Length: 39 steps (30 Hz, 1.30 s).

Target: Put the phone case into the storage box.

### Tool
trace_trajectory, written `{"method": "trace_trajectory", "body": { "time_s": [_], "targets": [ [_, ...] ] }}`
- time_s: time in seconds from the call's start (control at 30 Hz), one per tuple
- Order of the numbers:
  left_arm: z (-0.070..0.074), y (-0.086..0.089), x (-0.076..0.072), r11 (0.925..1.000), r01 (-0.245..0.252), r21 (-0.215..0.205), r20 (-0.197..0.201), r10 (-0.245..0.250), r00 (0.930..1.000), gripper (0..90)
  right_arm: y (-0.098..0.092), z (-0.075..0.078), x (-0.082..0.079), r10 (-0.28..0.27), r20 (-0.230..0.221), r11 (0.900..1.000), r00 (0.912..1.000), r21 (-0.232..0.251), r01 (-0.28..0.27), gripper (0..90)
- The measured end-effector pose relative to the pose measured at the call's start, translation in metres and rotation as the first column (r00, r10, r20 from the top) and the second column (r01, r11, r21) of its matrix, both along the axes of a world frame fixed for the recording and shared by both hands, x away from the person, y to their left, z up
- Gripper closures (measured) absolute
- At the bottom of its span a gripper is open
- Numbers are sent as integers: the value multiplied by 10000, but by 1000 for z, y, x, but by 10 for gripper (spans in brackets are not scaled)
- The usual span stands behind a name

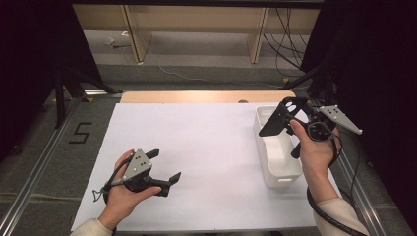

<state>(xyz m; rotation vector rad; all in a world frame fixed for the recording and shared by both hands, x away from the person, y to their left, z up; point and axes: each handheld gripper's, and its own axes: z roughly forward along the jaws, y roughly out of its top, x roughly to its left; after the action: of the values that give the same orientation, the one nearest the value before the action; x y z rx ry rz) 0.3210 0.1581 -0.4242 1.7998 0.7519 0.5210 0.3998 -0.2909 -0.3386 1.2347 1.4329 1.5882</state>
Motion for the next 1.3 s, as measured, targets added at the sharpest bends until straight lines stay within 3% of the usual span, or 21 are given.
{"method": "trace_trajectory", "body": {
  "time_s": [1.3],
  "targets": [
    [0, 0, 0, 10000, 8, -6, 0, -8, 10000, 0, -15, -3, 3, -528, -81, 9985, 9986, -142, 527, 160]
  ]
}}
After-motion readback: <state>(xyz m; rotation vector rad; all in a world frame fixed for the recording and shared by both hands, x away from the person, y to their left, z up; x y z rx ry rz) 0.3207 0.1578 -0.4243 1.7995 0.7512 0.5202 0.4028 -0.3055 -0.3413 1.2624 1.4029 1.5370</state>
